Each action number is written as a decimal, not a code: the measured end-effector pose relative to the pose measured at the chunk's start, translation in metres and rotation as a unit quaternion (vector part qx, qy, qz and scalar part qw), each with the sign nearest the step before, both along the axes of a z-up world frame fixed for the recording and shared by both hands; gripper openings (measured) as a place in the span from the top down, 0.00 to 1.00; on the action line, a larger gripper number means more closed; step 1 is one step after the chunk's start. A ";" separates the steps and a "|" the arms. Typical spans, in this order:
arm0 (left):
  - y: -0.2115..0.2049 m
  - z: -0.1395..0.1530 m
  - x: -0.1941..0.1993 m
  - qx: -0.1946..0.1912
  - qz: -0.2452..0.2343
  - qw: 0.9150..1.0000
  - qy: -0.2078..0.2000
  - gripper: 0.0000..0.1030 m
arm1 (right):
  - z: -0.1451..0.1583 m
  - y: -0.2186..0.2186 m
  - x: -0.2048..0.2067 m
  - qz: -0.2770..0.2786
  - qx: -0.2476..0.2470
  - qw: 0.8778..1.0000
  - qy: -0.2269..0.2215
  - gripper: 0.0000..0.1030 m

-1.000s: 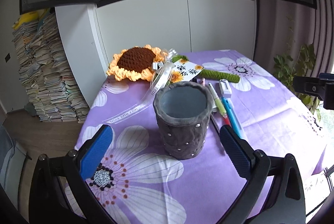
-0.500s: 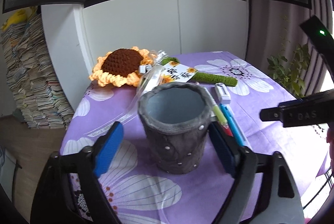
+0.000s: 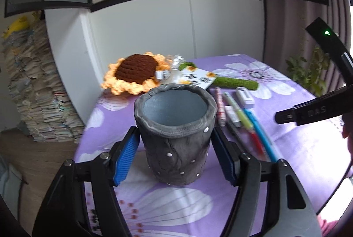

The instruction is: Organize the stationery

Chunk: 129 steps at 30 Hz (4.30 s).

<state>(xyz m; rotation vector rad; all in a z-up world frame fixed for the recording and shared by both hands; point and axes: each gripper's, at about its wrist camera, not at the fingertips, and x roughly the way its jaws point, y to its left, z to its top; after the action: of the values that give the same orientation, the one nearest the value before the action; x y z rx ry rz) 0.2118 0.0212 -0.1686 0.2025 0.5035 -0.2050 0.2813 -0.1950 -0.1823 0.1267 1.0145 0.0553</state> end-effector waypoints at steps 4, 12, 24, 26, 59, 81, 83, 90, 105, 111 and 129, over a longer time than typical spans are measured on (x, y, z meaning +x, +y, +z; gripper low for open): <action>0.015 -0.002 0.003 -0.006 0.017 1.000 0.004 0.36 | -0.002 0.003 0.001 0.004 -0.003 1.000 0.003 0.46; 0.015 -0.008 0.000 -0.011 0.010 1.000 -0.001 0.35 | -0.012 0.010 0.004 0.006 -0.017 1.000 0.022 0.46; 0.036 -0.021 0.016 -0.085 0.006 0.995 0.043 0.28 | -0.021 0.023 0.015 0.005 -0.038 0.999 0.038 0.46; 0.039 -0.023 0.020 -0.102 0.001 0.993 0.059 0.28 | -0.021 0.024 0.016 0.004 -0.044 0.998 0.037 0.46; -0.001 -0.014 0.038 -0.051 -0.018 0.997 0.055 0.32 | -0.027 0.017 -0.003 0.040 -0.073 0.996 0.044 0.86; 0.029 -0.011 0.041 -0.162 -0.007 0.985 0.059 0.08 | -0.025 0.029 0.037 0.087 -0.086 0.991 0.052 0.81; 0.026 -0.008 0.039 -0.161 -0.003 0.986 0.043 0.09 | -0.025 0.030 0.045 0.087 -0.091 0.991 0.050 0.71; 0.015 -0.007 0.041 -0.143 -0.025 0.988 0.044 0.33 | -0.025 0.029 0.066 0.083 -0.083 0.992 0.045 0.59; 0.017 -0.008 0.043 -0.148 -0.027 0.987 0.048 0.32 | -0.007 0.027 0.034 0.102 -0.061 0.993 0.010 0.87; 0.016 -0.009 0.044 -0.148 -0.028 0.987 0.050 0.32 | 0.003 0.022 0.012 0.114 -0.054 0.992 0.009 0.87; 0.015 -0.010 0.044 -0.149 -0.027 0.987 0.054 0.32 | 0.038 0.019 0.013 0.110 -0.074 0.991 -0.024 0.86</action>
<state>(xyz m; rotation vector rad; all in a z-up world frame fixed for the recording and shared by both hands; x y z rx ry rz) 0.2560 0.0366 -0.1783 -0.0869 0.5681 -0.3418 0.2943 -0.1758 -0.1439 -0.1231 0.9771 0.1828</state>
